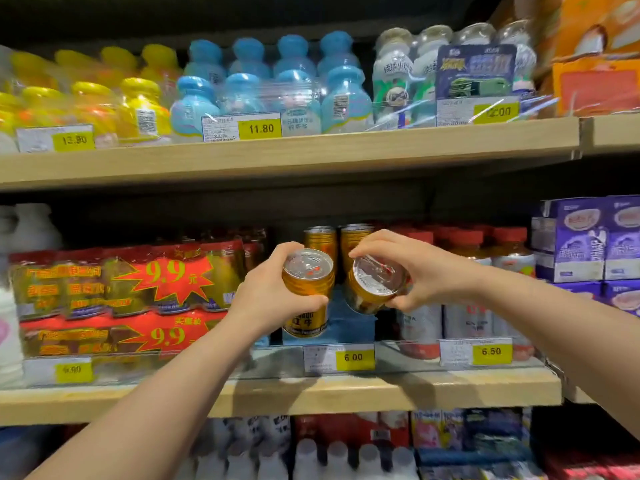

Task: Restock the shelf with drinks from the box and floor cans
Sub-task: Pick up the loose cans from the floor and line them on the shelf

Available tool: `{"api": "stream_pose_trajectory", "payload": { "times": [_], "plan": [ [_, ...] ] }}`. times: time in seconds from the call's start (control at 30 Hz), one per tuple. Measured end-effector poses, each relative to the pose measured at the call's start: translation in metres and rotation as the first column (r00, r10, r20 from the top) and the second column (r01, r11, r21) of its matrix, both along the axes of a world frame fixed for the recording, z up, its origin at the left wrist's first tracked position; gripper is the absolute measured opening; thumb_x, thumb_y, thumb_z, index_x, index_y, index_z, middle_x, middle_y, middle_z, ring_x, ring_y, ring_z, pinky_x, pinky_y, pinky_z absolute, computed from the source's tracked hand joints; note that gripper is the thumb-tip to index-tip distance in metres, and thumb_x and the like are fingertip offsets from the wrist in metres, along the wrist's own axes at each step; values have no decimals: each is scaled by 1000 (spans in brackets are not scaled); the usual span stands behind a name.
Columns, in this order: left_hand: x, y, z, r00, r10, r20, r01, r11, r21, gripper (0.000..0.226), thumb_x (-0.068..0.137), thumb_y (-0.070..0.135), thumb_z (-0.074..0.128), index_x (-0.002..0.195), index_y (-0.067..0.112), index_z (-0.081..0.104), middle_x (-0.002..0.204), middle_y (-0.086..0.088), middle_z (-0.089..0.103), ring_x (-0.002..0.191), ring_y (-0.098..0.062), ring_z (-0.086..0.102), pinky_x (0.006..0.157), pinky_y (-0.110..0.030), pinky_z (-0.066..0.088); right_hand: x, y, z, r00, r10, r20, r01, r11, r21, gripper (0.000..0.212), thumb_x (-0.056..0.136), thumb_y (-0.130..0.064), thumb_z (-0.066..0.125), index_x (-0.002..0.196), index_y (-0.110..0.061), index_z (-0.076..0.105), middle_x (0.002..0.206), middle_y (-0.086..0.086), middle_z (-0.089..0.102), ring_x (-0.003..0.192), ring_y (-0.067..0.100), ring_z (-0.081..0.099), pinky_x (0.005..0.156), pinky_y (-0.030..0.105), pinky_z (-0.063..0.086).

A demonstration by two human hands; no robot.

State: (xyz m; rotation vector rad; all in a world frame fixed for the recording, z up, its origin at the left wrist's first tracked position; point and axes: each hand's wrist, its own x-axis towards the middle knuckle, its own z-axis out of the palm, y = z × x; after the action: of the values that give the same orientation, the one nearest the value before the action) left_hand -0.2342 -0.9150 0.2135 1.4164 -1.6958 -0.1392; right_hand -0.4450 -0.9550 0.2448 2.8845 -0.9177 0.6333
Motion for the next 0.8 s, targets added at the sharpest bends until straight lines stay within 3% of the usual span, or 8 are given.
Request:
{"api": "stream_pose_trajectory", "payload": {
  "times": [0.17, 0.3, 0.37, 0.5, 0.63, 0.8],
  "plan": [
    [10, -22, -8, 1000, -30, -5, 30, 999, 44, 69, 64, 28, 78, 121, 30, 39, 107, 8, 53, 101, -14, 53, 82, -30, 46, 0, -14, 1, 978, -120, -170, 113, 992, -52, 69, 70, -11, 74, 128, -25, 41, 126, -13, 43, 111, 7, 26, 92, 21, 31],
    [12, -32, -11, 999, -48, -13, 49, 996, 75, 68, 65, 30, 78, 121, 29, 39, 106, 7, 52, 99, -13, 53, 80, -29, 45, 3, -24, -1, 941, -190, -281, 178, 982, -67, 71, 71, -6, 72, 130, -28, 39, 137, -9, 41, 110, 4, 24, 99, 37, 41],
    [13, -33, -12, 998, -54, -26, 56, 995, 85, 69, 66, 30, 77, 123, 28, 39, 107, 7, 51, 99, -13, 52, 80, -28, 45, 4, -27, -1, 934, -189, -304, 167, 981, -97, 71, 72, -4, 71, 130, -30, 39, 138, -10, 40, 110, 3, 23, 99, 38, 42],
    [16, -36, -11, 997, -56, -60, 61, 994, 86, 70, 67, 28, 77, 125, 25, 39, 107, 6, 49, 98, -12, 49, 80, -28, 44, 5, -31, 4, 918, -184, -352, 160, 982, -95, 70, 75, 1, 67, 131, -28, 38, 141, -9, 38, 115, 5, 27, 97, 27, 36],
    [15, -36, -12, 995, -56, -81, 63, 993, 95, 69, 68, 29, 76, 126, 25, 39, 107, 7, 48, 99, -11, 48, 78, -27, 43, 12, -35, 3, 860, -200, -469, 167, 980, -113, 71, 75, 2, 66, 132, -28, 37, 141, -4, 41, 126, 19, 38, 99, 43, 43],
    [9, -36, -14, 997, -51, -63, 57, 993, 104, 68, 68, 31, 76, 126, 24, 40, 107, 8, 48, 99, -11, 48, 80, -28, 43, 16, -33, 6, 855, -188, -483, 187, 981, -52, 72, 74, 6, 65, 134, -24, 37, 143, 0, 40, 130, 21, 37, 102, 42, 43]
  ]
}}
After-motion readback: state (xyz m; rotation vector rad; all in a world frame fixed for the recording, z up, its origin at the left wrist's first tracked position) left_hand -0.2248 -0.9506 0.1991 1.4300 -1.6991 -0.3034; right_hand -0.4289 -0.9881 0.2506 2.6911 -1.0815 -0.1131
